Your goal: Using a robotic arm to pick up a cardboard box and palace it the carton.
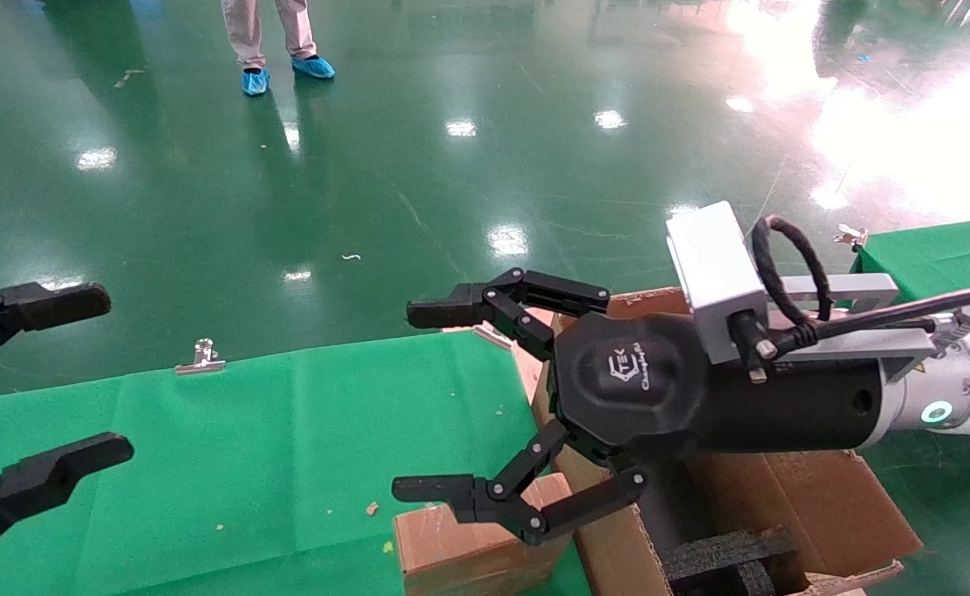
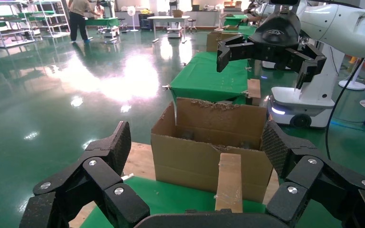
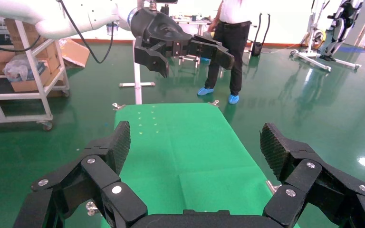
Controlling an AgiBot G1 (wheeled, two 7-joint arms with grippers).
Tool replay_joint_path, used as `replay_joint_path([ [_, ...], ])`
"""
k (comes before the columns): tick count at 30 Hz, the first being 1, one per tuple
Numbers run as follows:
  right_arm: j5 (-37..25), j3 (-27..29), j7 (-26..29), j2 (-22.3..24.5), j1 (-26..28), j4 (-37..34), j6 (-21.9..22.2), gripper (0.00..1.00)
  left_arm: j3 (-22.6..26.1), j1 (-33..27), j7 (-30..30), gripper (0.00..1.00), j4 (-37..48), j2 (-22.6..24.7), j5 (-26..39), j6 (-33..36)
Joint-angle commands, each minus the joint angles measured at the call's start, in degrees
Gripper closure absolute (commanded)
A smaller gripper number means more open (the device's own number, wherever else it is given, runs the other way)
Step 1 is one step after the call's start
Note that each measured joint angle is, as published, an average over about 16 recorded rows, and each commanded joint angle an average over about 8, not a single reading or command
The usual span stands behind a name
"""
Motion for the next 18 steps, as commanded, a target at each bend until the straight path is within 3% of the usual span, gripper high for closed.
replay_joint_path([
  [1,0.0,0.0,0.0,0.0,0.0,0.0,0.0,0.00,0.0,0.0,0.0,0.00,0.0,0.0,0.0,0.0],
  [11,0.0,0.0,0.0,0.0,0.0,0.0,0.0,0.00,0.0,0.0,0.0,0.02,0.0,0.0,0.0,0.0],
  [12,0.0,0.0,0.0,0.0,0.0,0.0,0.0,0.00,0.0,0.0,0.0,0.08,0.0,0.0,0.0,0.0],
  [18,0.0,0.0,0.0,0.0,0.0,0.0,0.0,0.00,0.0,0.0,0.0,0.83,0.0,0.0,0.0,0.0],
])
